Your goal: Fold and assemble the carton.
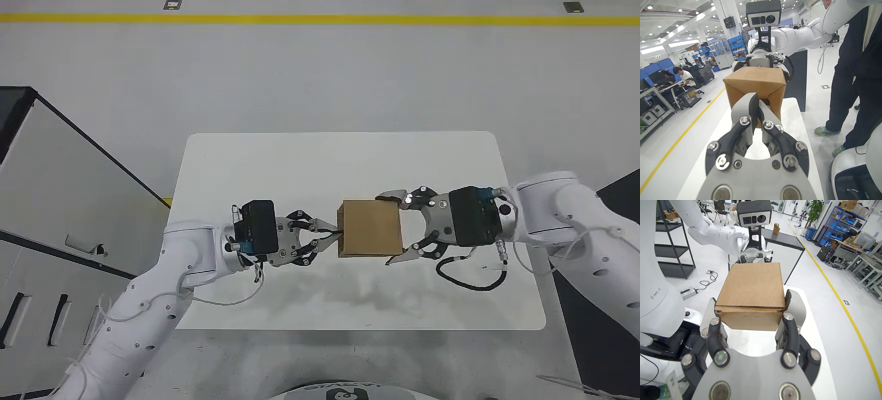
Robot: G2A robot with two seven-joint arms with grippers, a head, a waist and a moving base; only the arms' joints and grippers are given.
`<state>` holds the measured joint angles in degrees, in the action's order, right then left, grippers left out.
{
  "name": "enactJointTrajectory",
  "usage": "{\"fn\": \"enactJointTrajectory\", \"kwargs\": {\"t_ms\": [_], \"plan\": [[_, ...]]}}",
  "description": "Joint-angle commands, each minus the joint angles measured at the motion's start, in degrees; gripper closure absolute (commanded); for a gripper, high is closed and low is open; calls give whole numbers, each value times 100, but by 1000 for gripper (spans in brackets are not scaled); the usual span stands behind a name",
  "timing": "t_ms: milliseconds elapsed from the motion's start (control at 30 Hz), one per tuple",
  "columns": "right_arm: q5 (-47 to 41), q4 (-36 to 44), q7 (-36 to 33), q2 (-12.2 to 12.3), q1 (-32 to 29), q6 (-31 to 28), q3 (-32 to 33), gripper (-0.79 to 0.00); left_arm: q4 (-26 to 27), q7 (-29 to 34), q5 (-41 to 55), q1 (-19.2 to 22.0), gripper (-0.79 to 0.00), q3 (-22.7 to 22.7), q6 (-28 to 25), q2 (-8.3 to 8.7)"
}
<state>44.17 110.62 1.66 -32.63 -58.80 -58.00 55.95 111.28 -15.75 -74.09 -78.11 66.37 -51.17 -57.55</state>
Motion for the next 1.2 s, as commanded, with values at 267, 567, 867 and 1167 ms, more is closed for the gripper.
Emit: {"fn": "enactJointTrajectory", "kwargs": {"t_ms": [267, 567, 867, 1167], "plan": [[-4, 40, -21, -42, 66, 0, -132, 0, -49, 49, 34, 125, 0, -172, -23, -36], [-1, -69, -26, -53, 119, 0, -145, 0, -73, 73, 43, 108, 0, -113, -21, -31], [6, -199, -36, 9, 80, 0, -6, 0, -65, 124, 2, 3, 0, 208, -11, 17], [-16, -275, -68, 66, 26, 0, 90, 0, -2, 175, -92, -68, 0, 464, -42, 59]]}}
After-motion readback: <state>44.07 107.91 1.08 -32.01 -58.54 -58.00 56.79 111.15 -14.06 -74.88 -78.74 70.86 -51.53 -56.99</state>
